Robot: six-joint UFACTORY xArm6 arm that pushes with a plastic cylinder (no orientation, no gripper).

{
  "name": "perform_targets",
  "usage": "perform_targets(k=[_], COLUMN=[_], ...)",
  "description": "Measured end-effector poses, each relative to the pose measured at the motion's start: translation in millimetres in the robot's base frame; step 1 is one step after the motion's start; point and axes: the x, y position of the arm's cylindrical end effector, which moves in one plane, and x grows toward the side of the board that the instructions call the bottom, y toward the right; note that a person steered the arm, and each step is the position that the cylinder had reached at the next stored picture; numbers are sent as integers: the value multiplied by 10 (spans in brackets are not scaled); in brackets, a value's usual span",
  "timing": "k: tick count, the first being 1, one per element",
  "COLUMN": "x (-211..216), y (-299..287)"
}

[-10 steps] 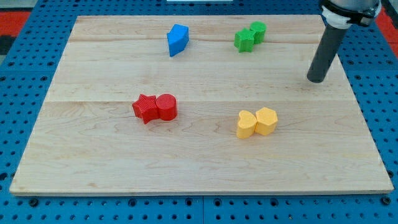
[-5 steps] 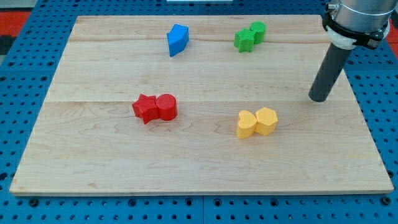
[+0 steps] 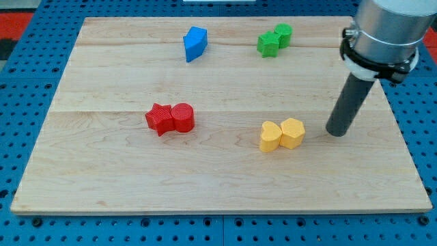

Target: Push yellow hexagon along with yellow heart to bottom left

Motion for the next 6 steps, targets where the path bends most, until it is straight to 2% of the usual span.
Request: perform_targets(k=[6], x=[329], y=[-1521])
